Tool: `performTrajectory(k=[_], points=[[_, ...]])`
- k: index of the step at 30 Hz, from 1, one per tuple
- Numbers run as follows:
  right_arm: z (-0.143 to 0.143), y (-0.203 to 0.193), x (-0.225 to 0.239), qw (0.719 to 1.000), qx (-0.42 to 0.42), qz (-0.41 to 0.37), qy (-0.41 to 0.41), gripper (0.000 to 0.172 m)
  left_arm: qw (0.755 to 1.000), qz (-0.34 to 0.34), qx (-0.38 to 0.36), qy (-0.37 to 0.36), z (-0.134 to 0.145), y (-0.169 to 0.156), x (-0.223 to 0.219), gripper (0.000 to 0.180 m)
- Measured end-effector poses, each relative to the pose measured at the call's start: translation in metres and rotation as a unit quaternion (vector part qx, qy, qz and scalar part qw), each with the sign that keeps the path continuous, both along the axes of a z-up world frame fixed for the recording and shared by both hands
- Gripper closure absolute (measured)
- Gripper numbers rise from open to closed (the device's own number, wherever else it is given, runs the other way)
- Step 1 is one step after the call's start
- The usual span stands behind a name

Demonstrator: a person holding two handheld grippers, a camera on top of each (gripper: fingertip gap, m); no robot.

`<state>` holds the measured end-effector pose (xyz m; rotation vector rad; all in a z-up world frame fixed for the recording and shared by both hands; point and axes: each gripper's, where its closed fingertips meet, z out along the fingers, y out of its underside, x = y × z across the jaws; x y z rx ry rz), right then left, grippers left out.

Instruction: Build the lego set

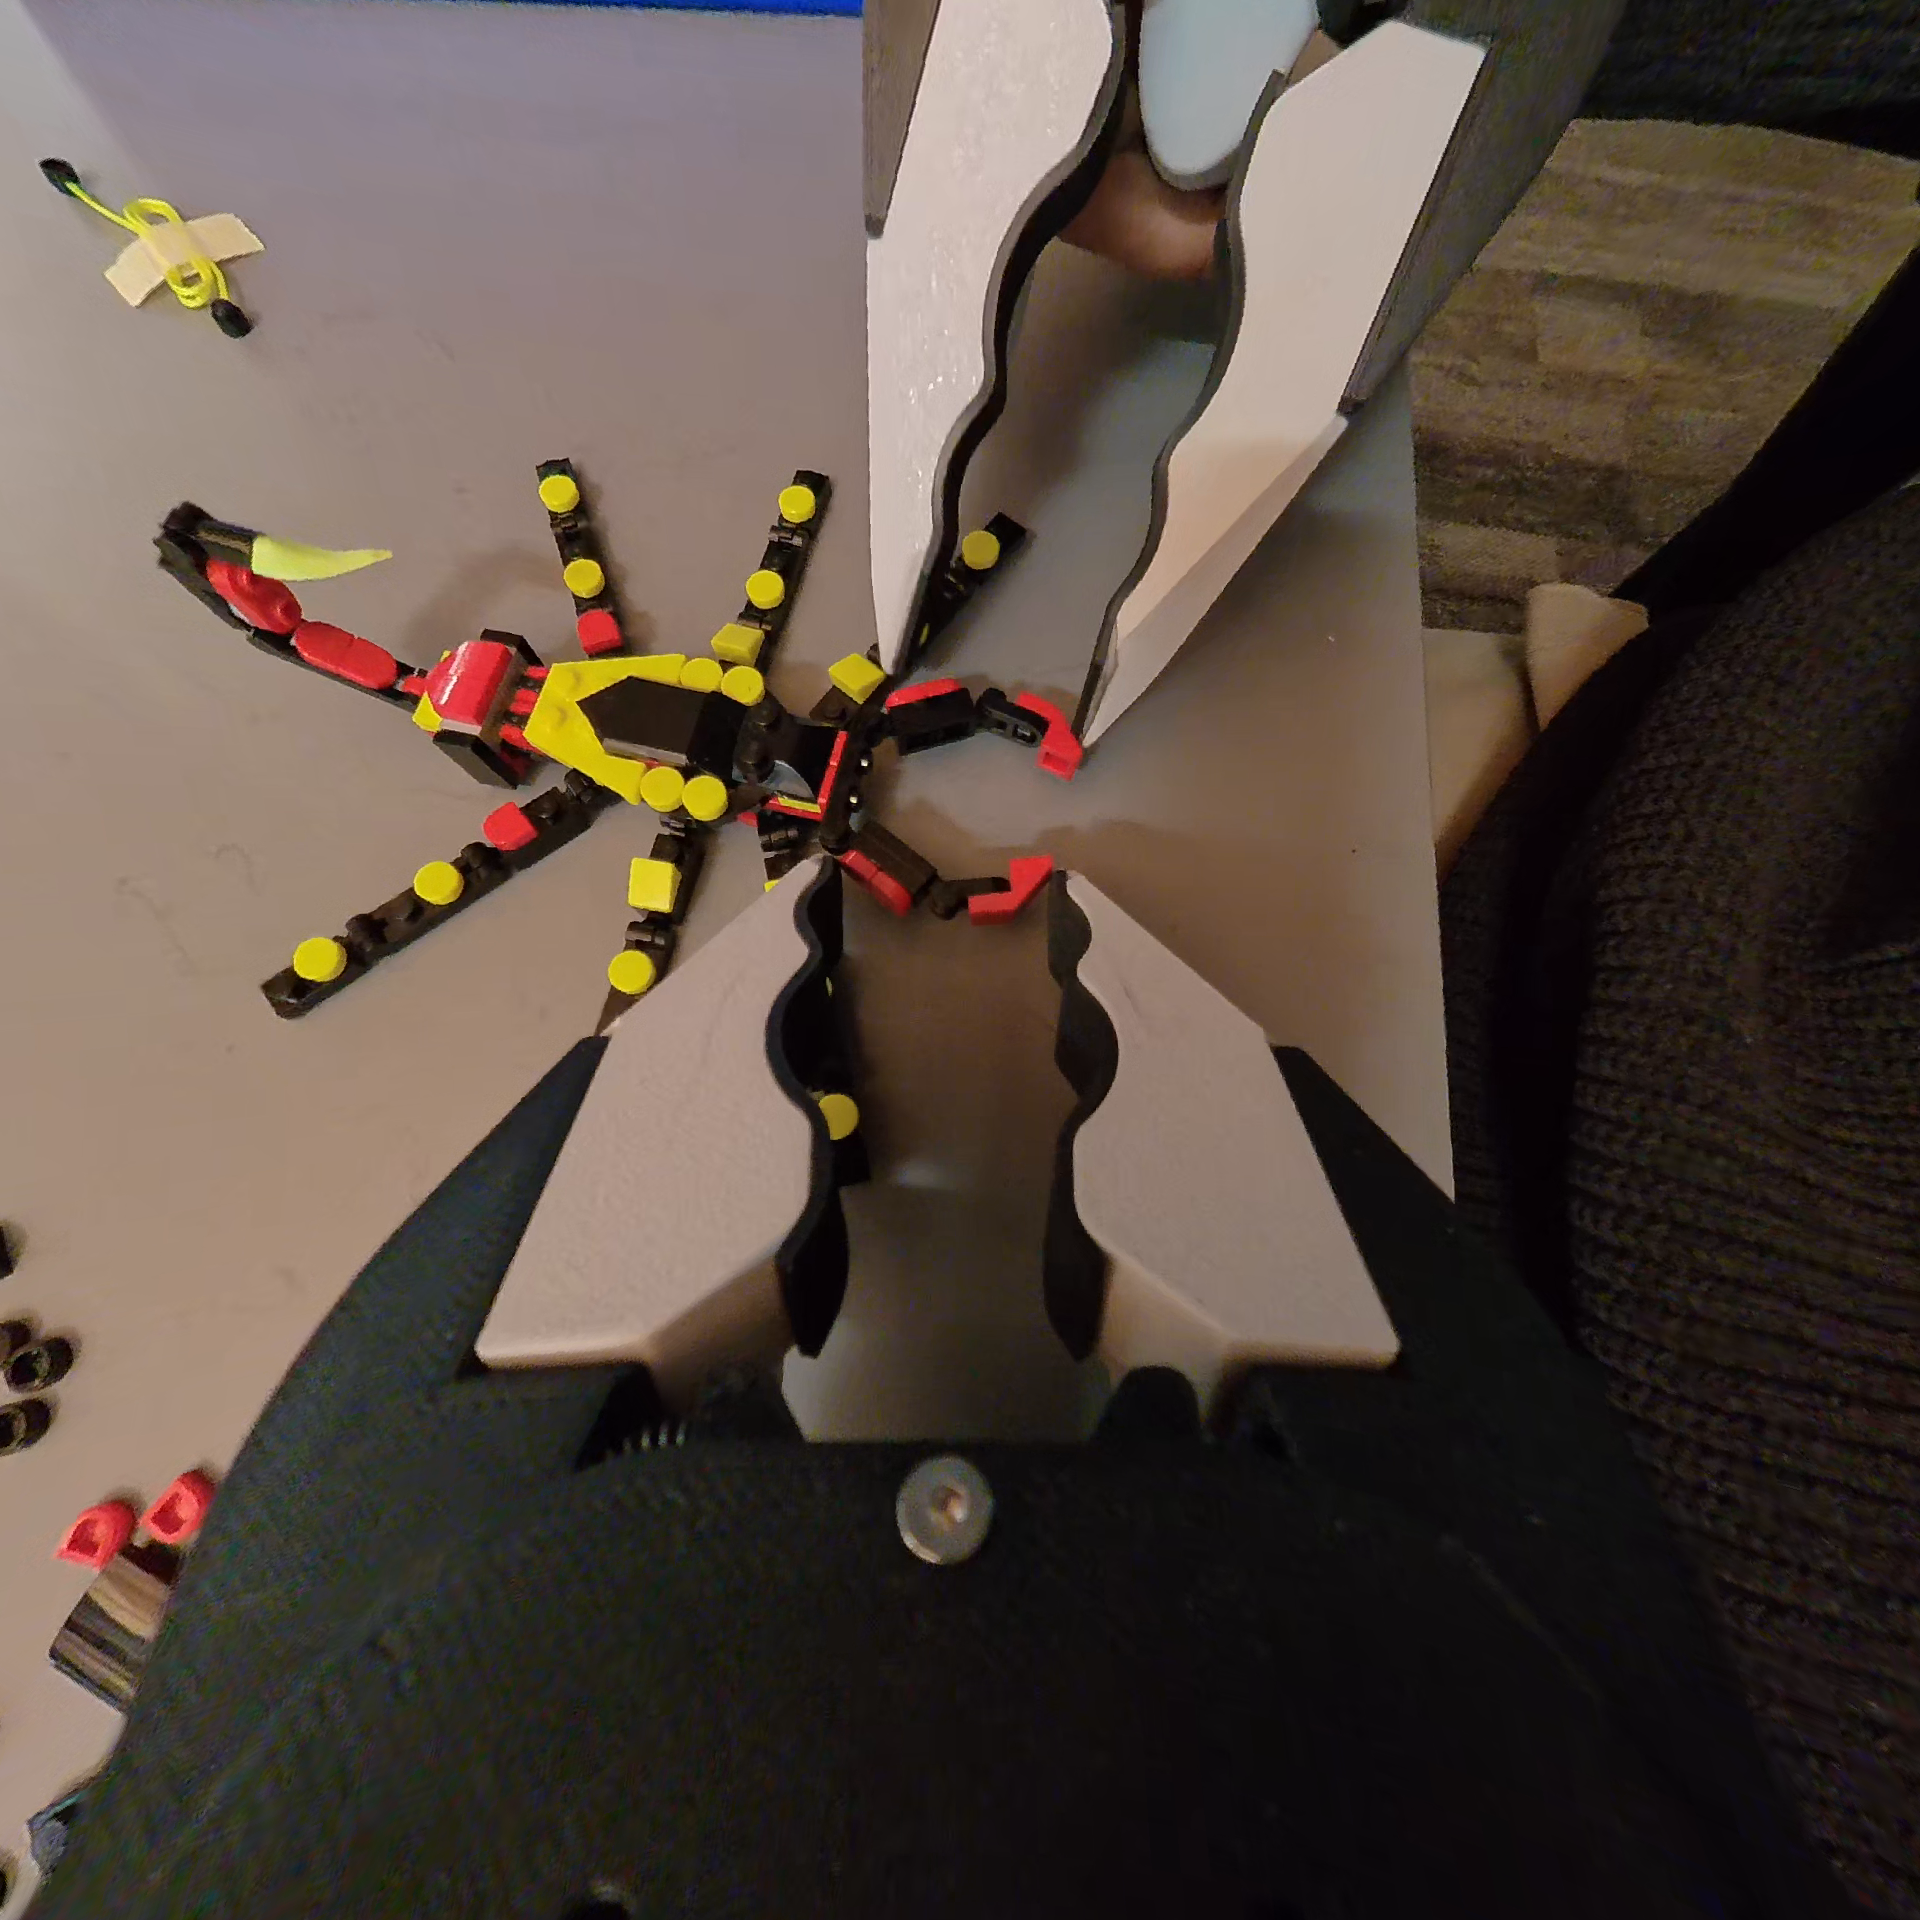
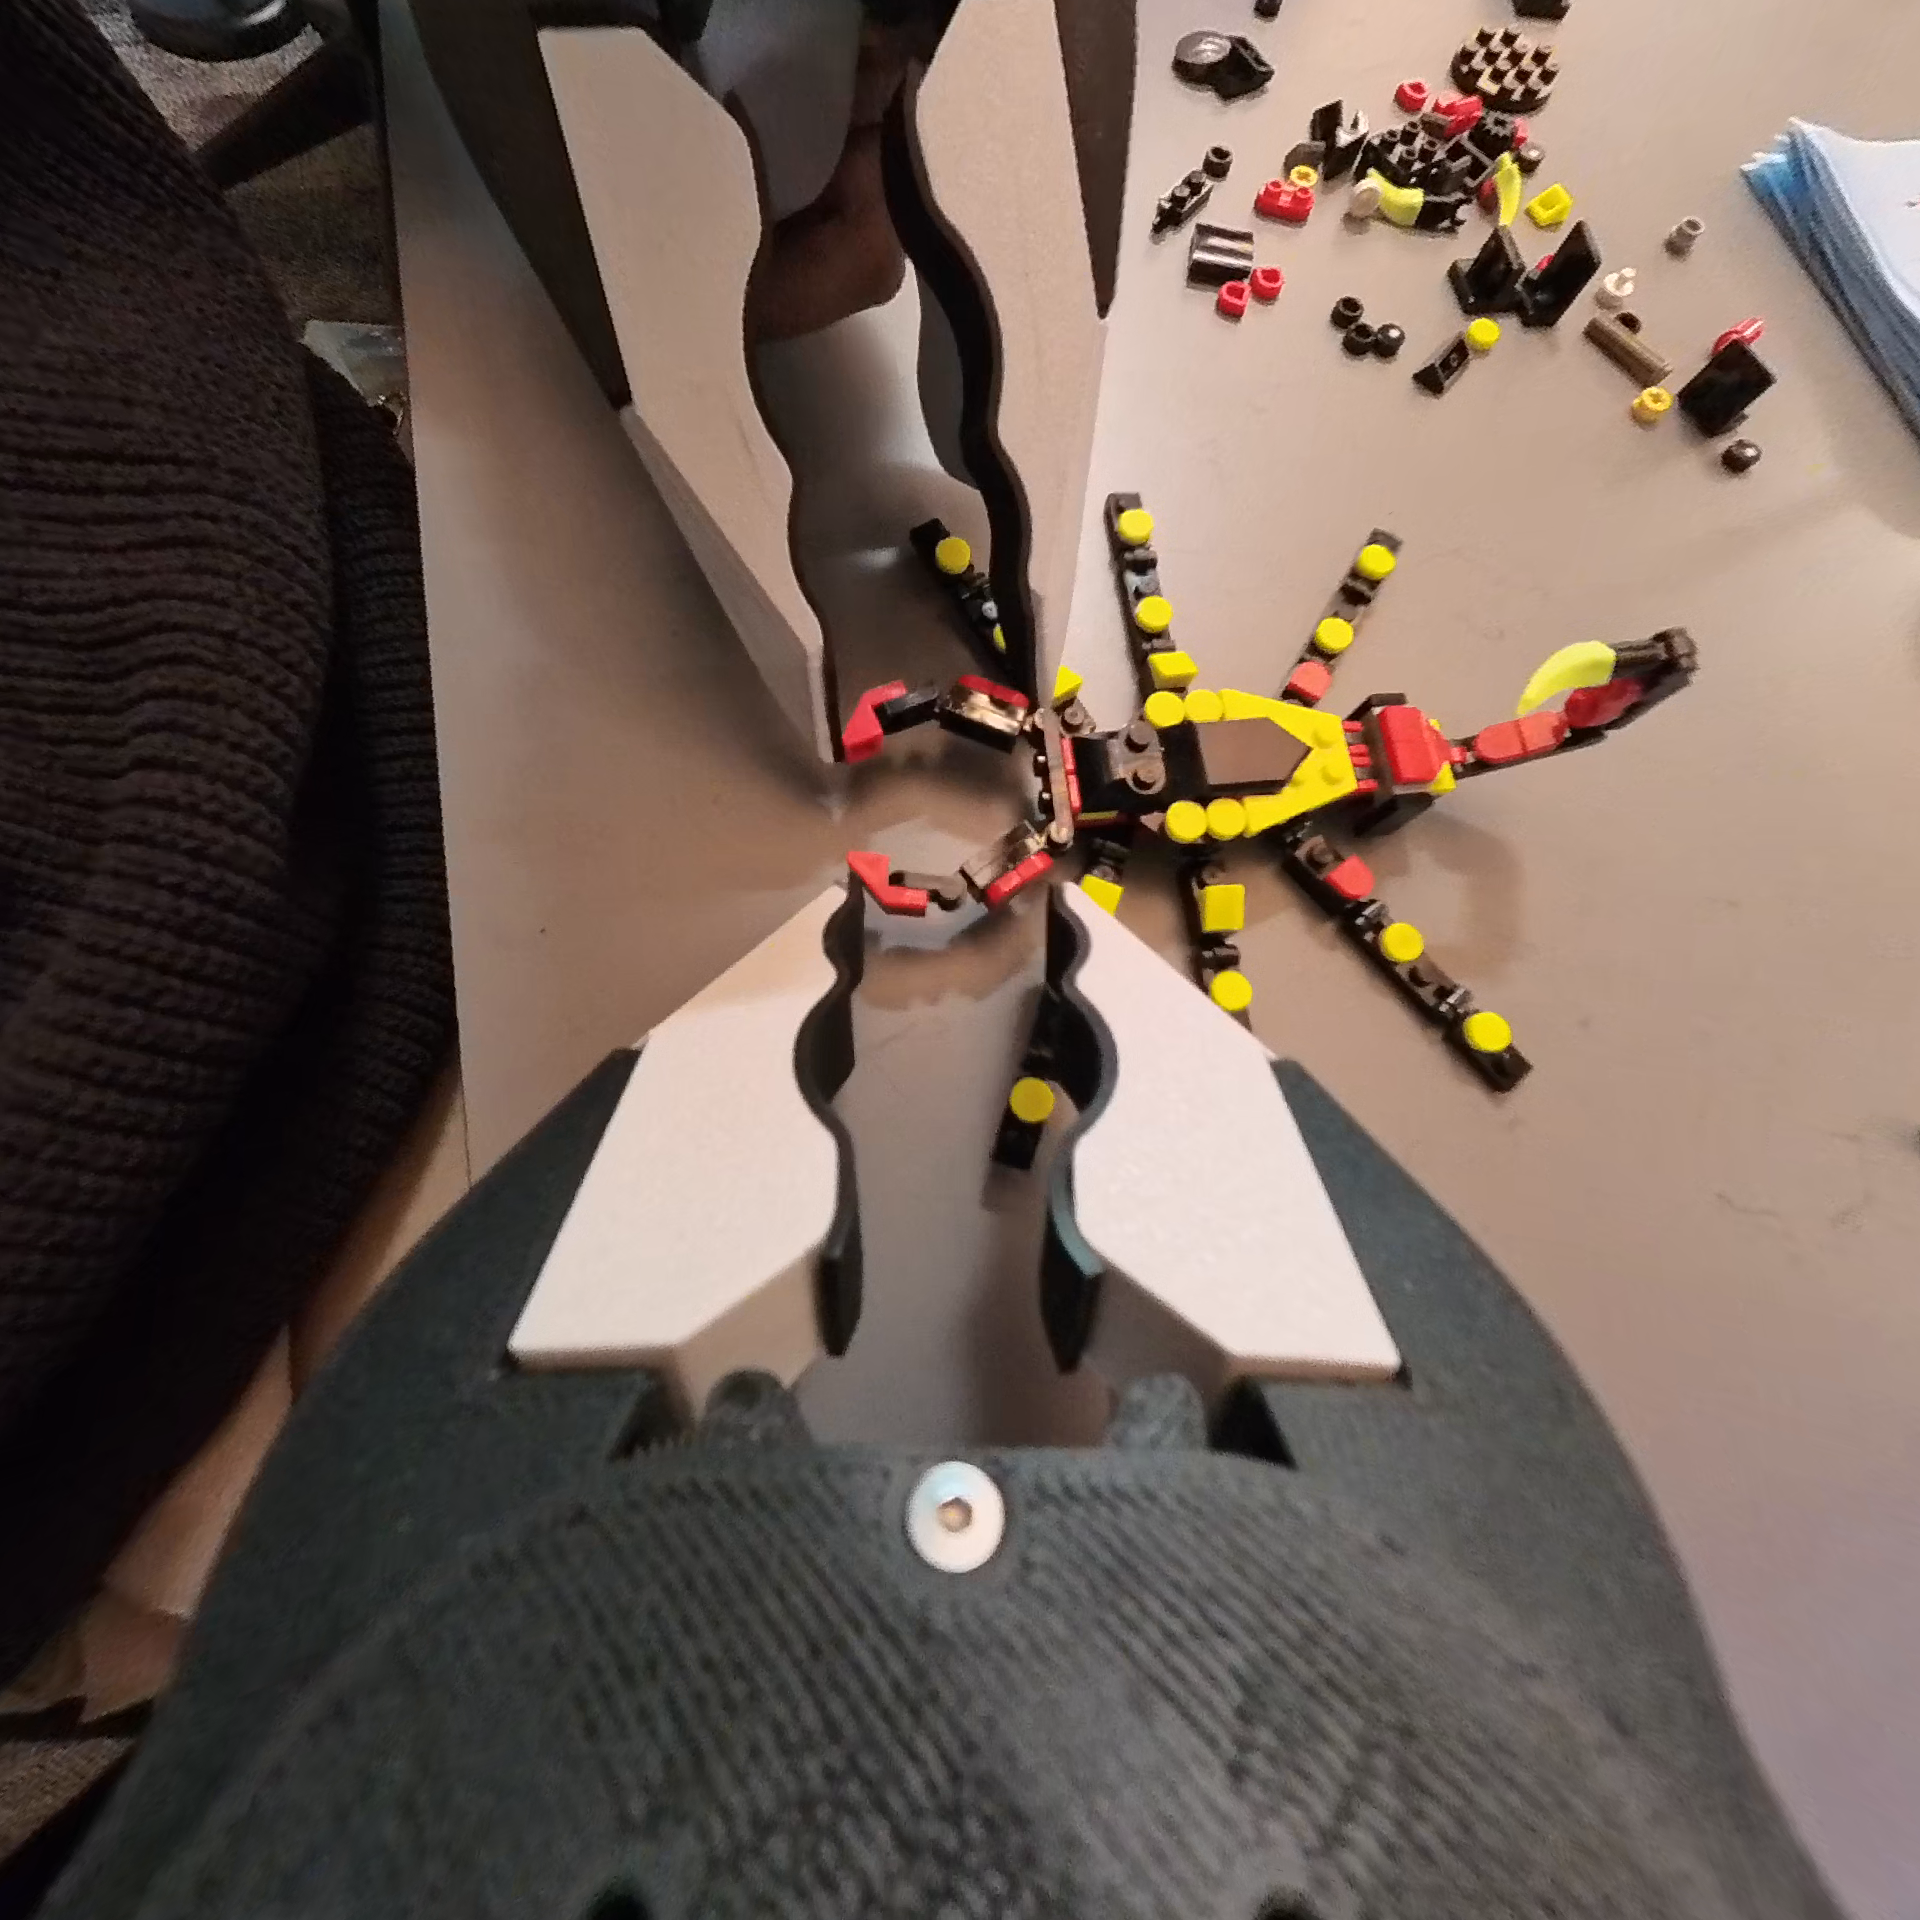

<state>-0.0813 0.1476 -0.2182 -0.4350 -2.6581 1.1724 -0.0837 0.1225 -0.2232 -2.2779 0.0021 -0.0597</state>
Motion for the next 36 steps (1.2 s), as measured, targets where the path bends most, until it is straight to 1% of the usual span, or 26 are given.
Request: performTrajectory(k=[1, 9, 13, 19, 23, 27, 31, 36], points=[[0.001, 0.0, 0.0, 1.0, -0.003, -0.001, 0.0, 0.138, 1.0, -0.001, 0.001, -0.004, 0.0, -0.001, 0.0, 0.142], [0.004, 0.002, -0.001, 1.0, -0.014, -0.004, -0.003, 0.138, 0.999, 0.002, 0.023, -0.04, 0.007, -0.006, -0.001, 0.142], [0.009, 0.004, -0.002, 1.0, -0.029, -0.008, -0.006, 0.138, 0.999, 0.008, 0.026, -0.04, 0.008, -0.011, -0.006, 0.141], [0.014, 0.009, -0.01, 0.999, -0.041, -0.028, 0.001, 0.14, 0.998, 0.041, 0.031, -0.032, 0.01, -0.02, -0.026, 0.141], [0.016, 0.017, -0.022, 0.997, -0.037, -0.06, 0.021, 0.141, 0.997, 0.071, 0.024, -0.016, 0.008, -0.027, -0.044, 0.142], [0.011, 0.03, -0.033, 0.995, -0.024, -0.096, 0.019, 0.143, 0.995, 0.1, 0.014, -0.002, 0.006, -0.037, -0.06, 0.142], [0.007, 0.039, -0.036, 0.994, -0.018, -0.111, 0.001, 0.147, 0.992, 0.123, 0.009, -0.007, 0.003, -0.043, -0.071, 0.151], [-0.002, 0.044, -0.035, 0.993, -0.01, -0.116, -0.027, 0.151, 0.992, 0.127, -0.003, -0.011, -0.001, -0.043, -0.071, 0.162]])
